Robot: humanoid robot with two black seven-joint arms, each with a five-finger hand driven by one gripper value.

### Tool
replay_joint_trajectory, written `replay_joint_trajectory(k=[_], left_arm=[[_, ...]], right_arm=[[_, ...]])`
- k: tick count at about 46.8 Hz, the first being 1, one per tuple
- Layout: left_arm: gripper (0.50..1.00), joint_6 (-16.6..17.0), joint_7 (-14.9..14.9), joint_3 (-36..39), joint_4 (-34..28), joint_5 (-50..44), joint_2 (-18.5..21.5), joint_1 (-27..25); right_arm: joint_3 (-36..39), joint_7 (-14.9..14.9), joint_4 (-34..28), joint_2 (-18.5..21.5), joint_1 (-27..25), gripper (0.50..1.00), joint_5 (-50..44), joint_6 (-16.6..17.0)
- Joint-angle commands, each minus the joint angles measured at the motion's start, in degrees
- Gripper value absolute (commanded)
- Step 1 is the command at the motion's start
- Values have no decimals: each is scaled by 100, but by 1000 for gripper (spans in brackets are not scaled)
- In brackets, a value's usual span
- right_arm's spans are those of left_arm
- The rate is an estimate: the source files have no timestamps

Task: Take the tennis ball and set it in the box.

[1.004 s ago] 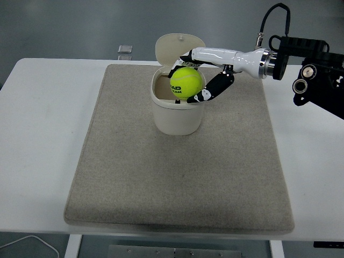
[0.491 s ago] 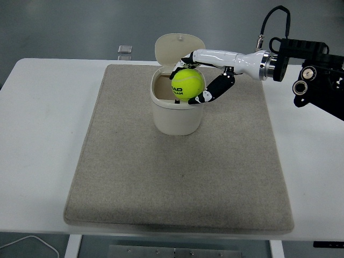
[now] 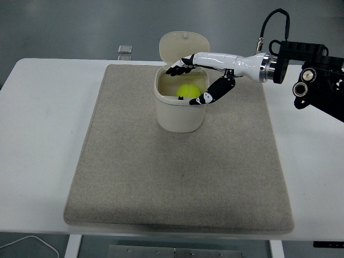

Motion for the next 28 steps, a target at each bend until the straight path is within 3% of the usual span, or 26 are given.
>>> replay_joint_trajectory(k=[1, 10, 19, 25, 28], left_arm=[[992, 0, -5, 0, 0, 0, 0, 0], [992, 0, -5, 0, 0, 0, 0, 0], [992, 0, -5, 0, 0, 0, 0, 0], [992, 0, -5, 0, 0, 0, 0, 0], [992, 0, -5, 0, 0, 0, 0, 0]], right_arm=[[26, -1, 0, -40, 49, 860, 76, 74], [131, -1, 9, -172, 101, 860, 584, 952], [131, -63, 35, -558, 163, 860, 1578, 1744], [131, -282, 26, -918, 163, 860, 2254, 2113], [131, -458, 18, -1086, 163, 860, 2658, 2115]])
